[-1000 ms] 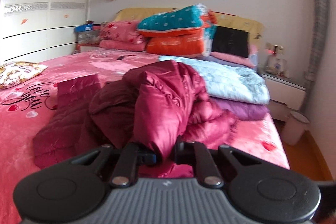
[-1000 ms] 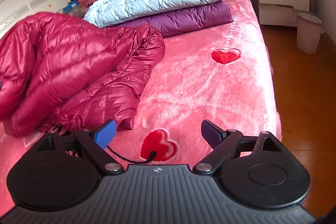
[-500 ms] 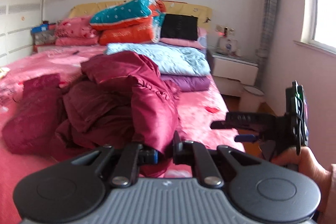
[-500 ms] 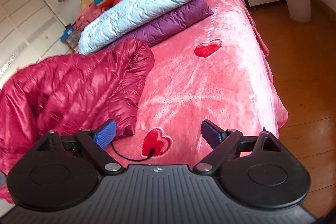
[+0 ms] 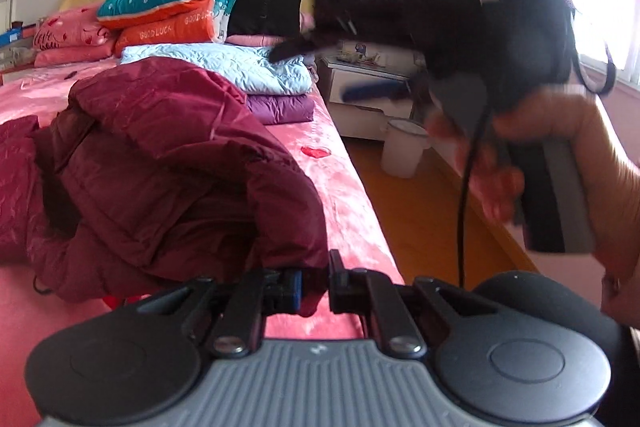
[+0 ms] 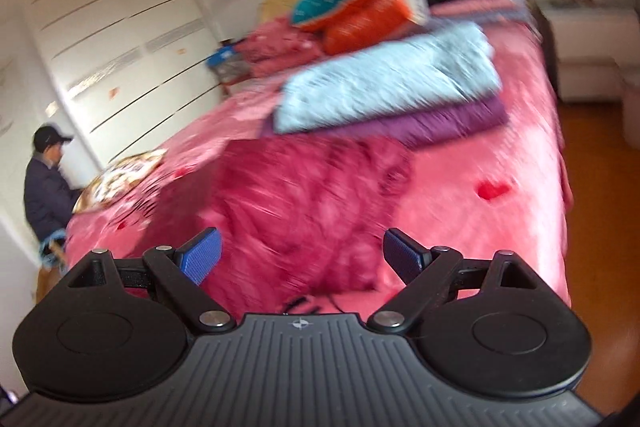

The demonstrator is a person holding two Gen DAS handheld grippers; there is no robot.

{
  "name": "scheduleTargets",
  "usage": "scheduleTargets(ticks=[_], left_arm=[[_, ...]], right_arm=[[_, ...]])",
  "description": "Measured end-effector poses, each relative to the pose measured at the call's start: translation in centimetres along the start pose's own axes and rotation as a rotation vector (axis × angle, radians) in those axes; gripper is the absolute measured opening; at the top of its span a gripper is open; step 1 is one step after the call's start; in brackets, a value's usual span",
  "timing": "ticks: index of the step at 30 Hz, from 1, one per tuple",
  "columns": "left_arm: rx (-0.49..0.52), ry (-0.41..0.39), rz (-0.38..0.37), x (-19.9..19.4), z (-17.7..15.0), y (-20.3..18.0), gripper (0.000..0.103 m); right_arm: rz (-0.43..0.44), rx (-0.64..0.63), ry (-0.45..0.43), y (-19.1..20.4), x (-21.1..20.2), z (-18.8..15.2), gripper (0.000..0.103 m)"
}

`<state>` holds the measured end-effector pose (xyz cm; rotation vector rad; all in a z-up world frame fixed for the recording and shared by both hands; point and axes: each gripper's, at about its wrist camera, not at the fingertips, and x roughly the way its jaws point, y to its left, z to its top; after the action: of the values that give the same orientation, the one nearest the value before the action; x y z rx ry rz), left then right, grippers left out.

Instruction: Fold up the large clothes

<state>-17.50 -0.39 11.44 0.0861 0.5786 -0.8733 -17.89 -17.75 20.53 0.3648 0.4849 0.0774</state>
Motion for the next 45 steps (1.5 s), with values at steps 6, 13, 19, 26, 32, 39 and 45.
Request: scheduleTargets(ticks=[6, 13, 19, 26, 32, 39, 45], left_arm=[[-0.042, -0.013, 0.012, -2.7, 0.1, 1.3, 0.01], [-0.112, -0.075, 0.061, -6.5, -0.6, 2.8, 0.036], [-0.146, -0.125, 0.152, -8.4, -1.0, 4.8, 0.059], [-0.197, -0.15, 0.272, -9.7, -1.8, 8.0, 0.078], [-0.288, -0.156, 0.323, -10.6, -2.3, 10.5, 0.081], [-0.322, -0.147, 0.324, -10.2, -2.4, 11.5, 0.085], [-0.321, -0.136, 0.316, -10.0, -2.8, 11.7, 0.085]], right_arm=[[-0.035, -0.197, 0.042, 6.2, 2.1, 1.7, 0.103], [-0.046, -0.396, 0.09, 11.7, 7.9, 3.5, 0.103], [-0.128, -0.49, 0.17, 14.0, 14.6, 3.8, 0.103], [-0.125, -0.52, 0.248, 15.0, 19.9, 2.2, 0.103], [-0.187, -0.728, 0.341, 15.4, 22.4, -2.5, 0.103], [-0.347, -0.824, 0.231, 14.0, 22.5, -5.5, 0.05], [-0.315, -0.59, 0.173, 10.6, 20.3, -2.2, 0.011]])
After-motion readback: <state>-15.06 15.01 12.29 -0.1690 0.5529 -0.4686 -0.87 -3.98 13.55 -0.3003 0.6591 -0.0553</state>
